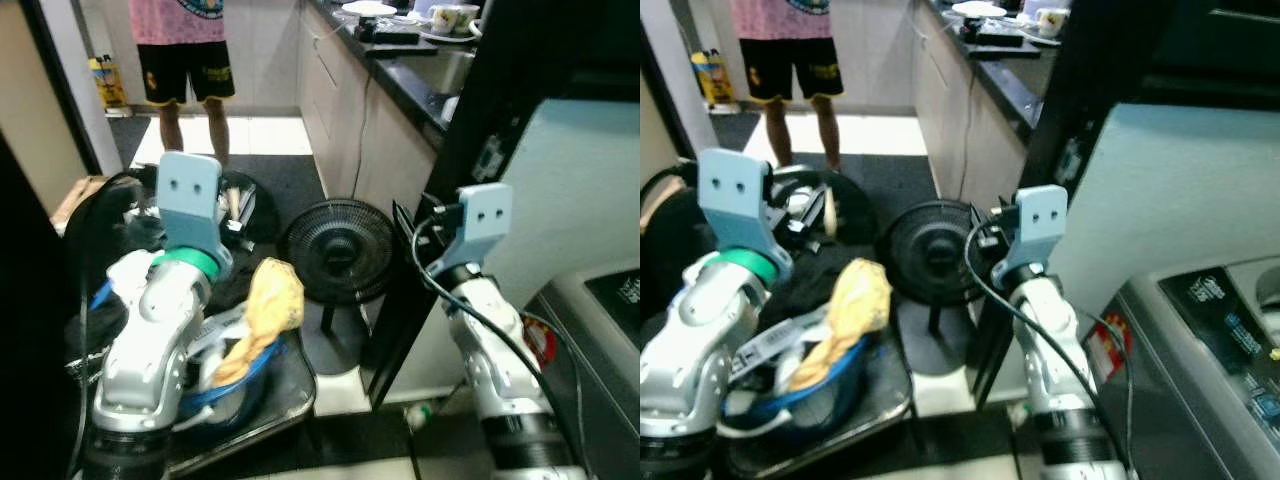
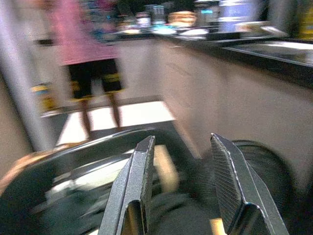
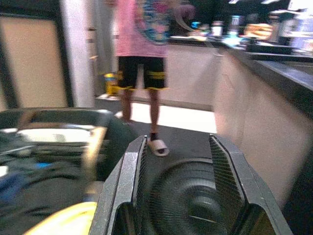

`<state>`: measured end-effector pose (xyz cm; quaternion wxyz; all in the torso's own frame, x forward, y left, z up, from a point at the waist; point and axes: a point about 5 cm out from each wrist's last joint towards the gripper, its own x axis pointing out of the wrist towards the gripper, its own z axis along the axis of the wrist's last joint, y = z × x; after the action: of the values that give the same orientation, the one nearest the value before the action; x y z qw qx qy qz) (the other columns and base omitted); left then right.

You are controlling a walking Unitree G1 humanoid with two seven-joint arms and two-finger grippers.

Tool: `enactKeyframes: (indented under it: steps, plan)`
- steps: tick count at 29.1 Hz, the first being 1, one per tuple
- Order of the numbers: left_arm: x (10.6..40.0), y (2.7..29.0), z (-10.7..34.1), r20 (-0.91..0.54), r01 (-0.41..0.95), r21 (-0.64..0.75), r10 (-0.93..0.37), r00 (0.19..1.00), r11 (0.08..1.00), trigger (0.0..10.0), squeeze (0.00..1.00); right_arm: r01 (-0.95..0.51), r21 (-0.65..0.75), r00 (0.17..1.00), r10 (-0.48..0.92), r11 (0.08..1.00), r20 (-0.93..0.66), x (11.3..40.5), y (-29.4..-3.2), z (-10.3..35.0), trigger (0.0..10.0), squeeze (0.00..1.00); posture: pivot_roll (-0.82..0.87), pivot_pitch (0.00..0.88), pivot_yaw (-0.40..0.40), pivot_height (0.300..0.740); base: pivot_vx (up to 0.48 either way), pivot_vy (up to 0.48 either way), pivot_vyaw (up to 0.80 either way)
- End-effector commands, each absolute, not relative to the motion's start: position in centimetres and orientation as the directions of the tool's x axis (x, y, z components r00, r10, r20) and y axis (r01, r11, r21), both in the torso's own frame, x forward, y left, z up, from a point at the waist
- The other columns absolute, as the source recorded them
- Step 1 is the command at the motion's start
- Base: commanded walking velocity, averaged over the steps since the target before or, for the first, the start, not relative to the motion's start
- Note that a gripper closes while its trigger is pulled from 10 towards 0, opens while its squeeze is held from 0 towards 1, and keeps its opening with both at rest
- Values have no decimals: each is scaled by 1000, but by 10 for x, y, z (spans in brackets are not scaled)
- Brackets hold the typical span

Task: Clothes washing

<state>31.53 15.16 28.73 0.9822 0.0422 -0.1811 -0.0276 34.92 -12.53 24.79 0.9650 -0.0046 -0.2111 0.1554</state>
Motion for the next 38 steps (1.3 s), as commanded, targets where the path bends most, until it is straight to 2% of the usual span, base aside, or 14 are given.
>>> enactKeyframes:
  steps: [1,3,11,13,18,38]
  plan:
    - [316,148,281,328,44,102,-75,942,994,10000,0,-293,-84,869,302,952,392,349,-128,244,10000,0,18,61,-10,740,0,0,706]
    - [317,148,279,320,42,58,-58,946,997,10000,0,-300,-123,863,324,946,388,348,-125,244,10000,0,18,60,-9,740,0,0,800]
    - [317,151,274,311,33,14,-36,950,999,10000,0,-312,-122,859,335,942,388,347,-123,243,10000,0,20,60,-12,740,0,0,800]
    - [318,154,270,302,21,-4,-19,953,1000,10000,0,-322,-76,861,325,944,390,348,-123,243,10000,0,20,60,-13,740,0,0,0]
    - [317,154,265,303,28,-23,-20,953,999,10000,0,-323,-82,859,328,943,392,347,-123,243,10000,0,18,60,-14,740,0,0,0]
    - [316,153,265,338,36,-75,-8,941,997,10000,0,-333,-99,855,344,938,388,346,-122,243,10000,0,9,61,-17,740,378,0,0]
